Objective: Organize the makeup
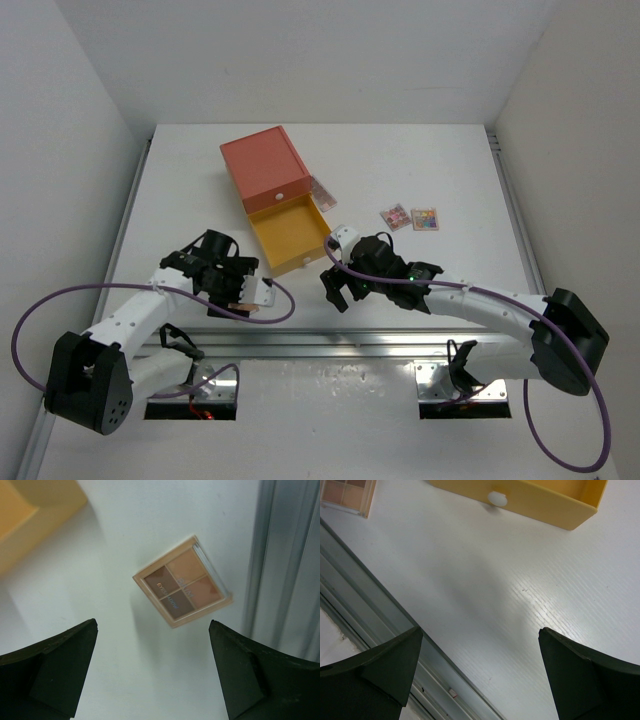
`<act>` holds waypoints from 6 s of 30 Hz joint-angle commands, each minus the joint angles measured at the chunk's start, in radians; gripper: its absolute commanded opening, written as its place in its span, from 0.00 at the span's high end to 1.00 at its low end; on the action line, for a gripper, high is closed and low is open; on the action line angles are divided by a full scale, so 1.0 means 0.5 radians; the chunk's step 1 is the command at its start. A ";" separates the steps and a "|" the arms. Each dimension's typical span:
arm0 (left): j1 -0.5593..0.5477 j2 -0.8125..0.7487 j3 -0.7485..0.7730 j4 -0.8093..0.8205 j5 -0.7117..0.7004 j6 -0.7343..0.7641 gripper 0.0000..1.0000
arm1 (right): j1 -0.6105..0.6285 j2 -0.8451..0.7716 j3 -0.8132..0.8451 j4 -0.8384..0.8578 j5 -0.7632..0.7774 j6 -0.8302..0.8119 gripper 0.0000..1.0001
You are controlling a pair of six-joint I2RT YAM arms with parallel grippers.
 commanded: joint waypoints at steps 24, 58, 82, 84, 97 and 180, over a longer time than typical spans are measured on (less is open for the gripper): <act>-0.259 0.688 0.168 -0.283 -0.164 1.917 0.00 | 0.016 -0.130 -0.132 -0.020 0.146 0.072 0.01; -0.192 0.577 1.126 -0.974 0.768 0.507 0.70 | -0.784 -0.047 0.475 -0.542 0.158 0.330 0.01; -0.210 1.617 1.554 0.505 0.029 -1.482 0.53 | -1.576 1.312 1.490 -0.680 -0.152 0.100 0.09; -0.210 1.645 1.554 0.505 0.011 -1.482 0.43 | -1.610 1.373 1.512 -0.670 -0.143 0.069 0.09; -0.210 1.495 1.573 0.487 0.106 -1.390 0.07 | -1.745 1.582 1.660 -0.931 -0.161 -0.335 0.01; 0.453 1.755 2.106 0.772 -0.072 -1.817 0.03 | -0.365 1.649 2.209 -0.511 -0.247 0.155 1.00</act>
